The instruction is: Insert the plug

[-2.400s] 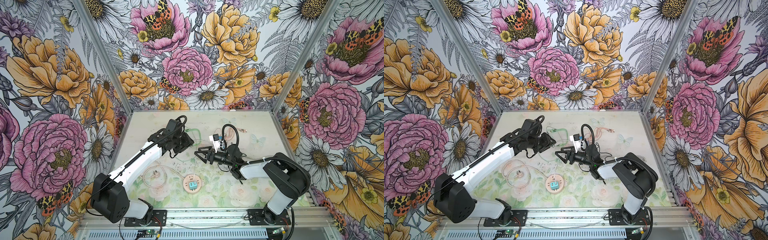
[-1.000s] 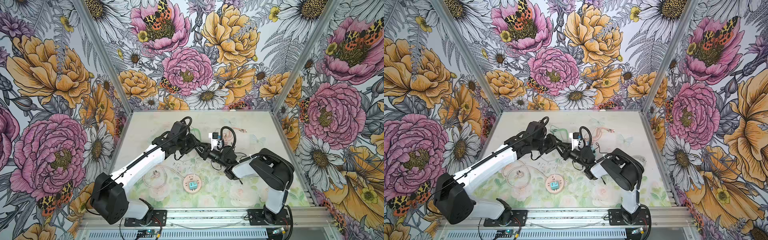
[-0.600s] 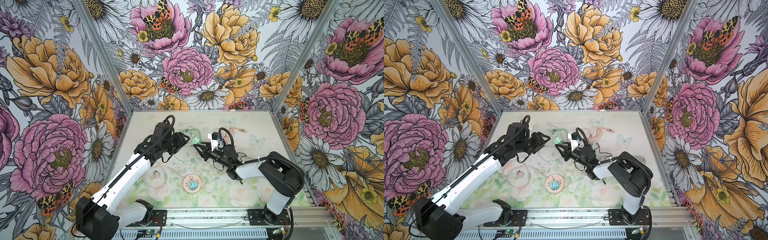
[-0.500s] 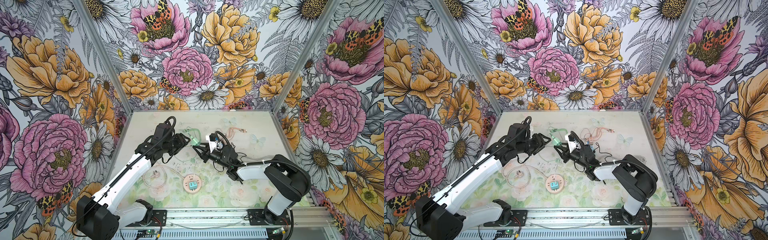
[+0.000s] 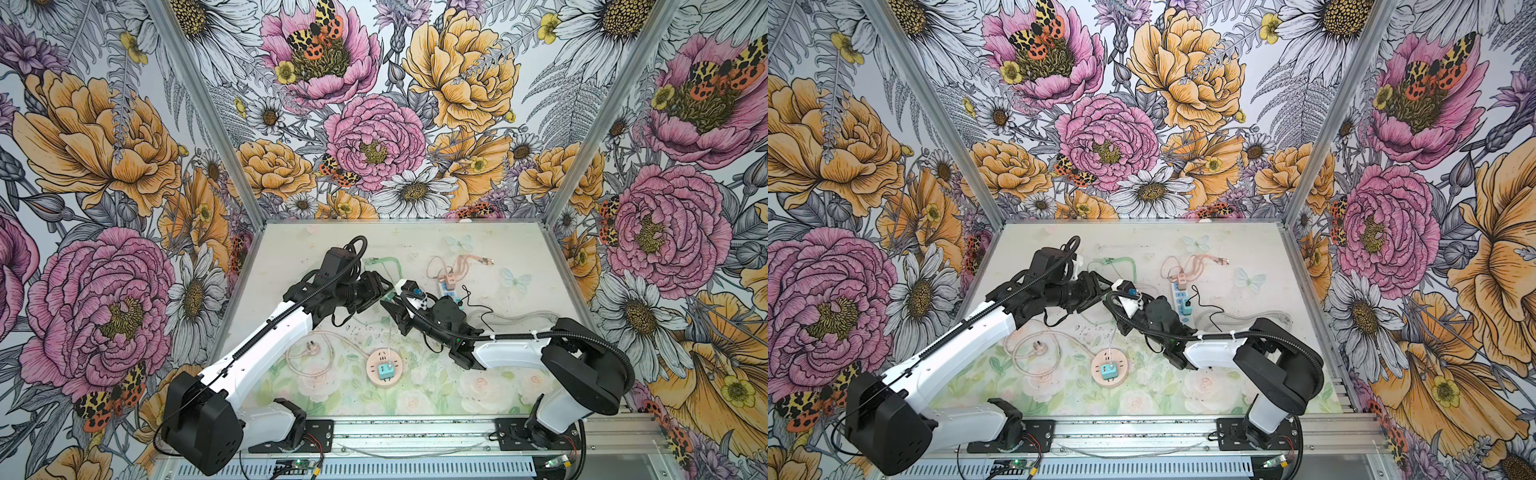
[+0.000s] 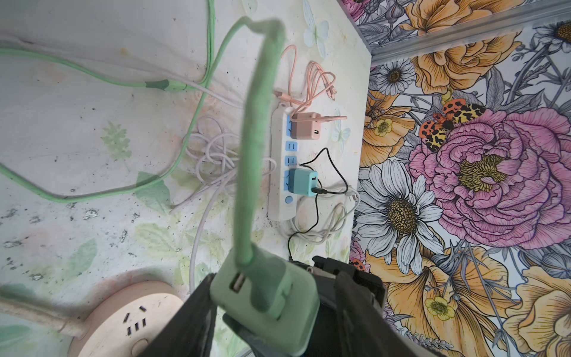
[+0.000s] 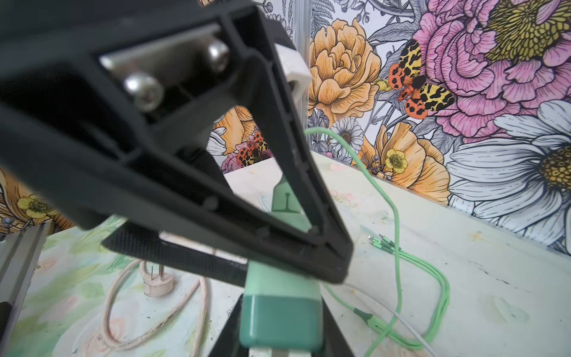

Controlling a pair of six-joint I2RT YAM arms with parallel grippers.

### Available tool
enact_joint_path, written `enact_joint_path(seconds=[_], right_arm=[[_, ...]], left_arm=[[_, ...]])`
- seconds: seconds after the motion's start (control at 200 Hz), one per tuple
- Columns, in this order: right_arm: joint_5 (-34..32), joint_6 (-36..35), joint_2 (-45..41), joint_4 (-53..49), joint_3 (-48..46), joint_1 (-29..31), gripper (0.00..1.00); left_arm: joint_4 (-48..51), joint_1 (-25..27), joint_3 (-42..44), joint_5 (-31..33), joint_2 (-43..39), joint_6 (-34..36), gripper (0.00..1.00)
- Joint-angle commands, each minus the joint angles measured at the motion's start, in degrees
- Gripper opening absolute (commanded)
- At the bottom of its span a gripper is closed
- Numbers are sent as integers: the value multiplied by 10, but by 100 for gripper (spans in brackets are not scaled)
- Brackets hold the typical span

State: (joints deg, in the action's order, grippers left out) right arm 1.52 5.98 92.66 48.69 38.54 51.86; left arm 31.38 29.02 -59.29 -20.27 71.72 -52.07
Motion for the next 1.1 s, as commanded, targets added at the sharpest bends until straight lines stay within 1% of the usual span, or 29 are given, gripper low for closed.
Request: enact_joint_path(seconds=[0.0, 0.05, 0.25, 0.355, 0.41, 0.465, 0.52, 0.565, 0.615, 0.651, 0.681, 0.726, 0.826, 0.891, 0.966, 1.021, 1.096], right_arm=[[-12, -13, -10, 9, 18, 6, 0], [-11, -9, -9, 16, 17, 5, 0], [2, 2, -16, 27, 12, 8, 0], [9, 9, -21, 35, 5, 11, 0], [14, 13, -24, 40, -1, 13, 0], [19, 19, -27, 41, -5, 13, 0], [25, 28, -30, 40, -8, 13, 0], [27, 35, -34, 38, -11, 13, 10], [29, 42, -40, 39, -15, 13, 29], [31, 43, -44, 39, -19, 13, 39], [33, 44, -49, 36, -21, 13, 45], [38, 44, -59, 25, -24, 13, 51], [47, 33, -85, -15, -27, 12, 53], [45, 25, -93, -24, -29, 13, 53], [51, 19, -100, -32, -33, 12, 54], [67, 19, -117, -34, -44, 7, 54], [84, 46, -167, -66, -64, -15, 55]], left_arm=[[-46, 6, 12, -45, -12, 6, 60], [-57, 5, 17, -56, -13, 4, 58], [-66, -2, 28, -62, -14, 17, 42], [-69, -11, 39, -53, -21, 20, 39], [-75, -18, 47, -50, -27, 19, 36], [-85, -25, 57, -58, -33, 20, 33], [-87, -30, 62, -62, -38, 27, 33], [-87, -34, 64, -64, -39, 35, 32], [-87, -36, 64, -68, -39, 45, 31], [-87, -37, 62, -73, -38, 56, 29], [-86, -38, 60, -79, -36, 65, 29], [-85, -40, 55, -89, -32, 80, 29], [-69, -42, 44, -100, -21, 108, 27], [-69, -40, 40, -108, -13, 115, 26], [-69, -37, 34, -126, -7, 133, 26], [-52, -38, 26, -137, -8, 171, 26], [9, -39, 5, -118, -14, 235, 26]])
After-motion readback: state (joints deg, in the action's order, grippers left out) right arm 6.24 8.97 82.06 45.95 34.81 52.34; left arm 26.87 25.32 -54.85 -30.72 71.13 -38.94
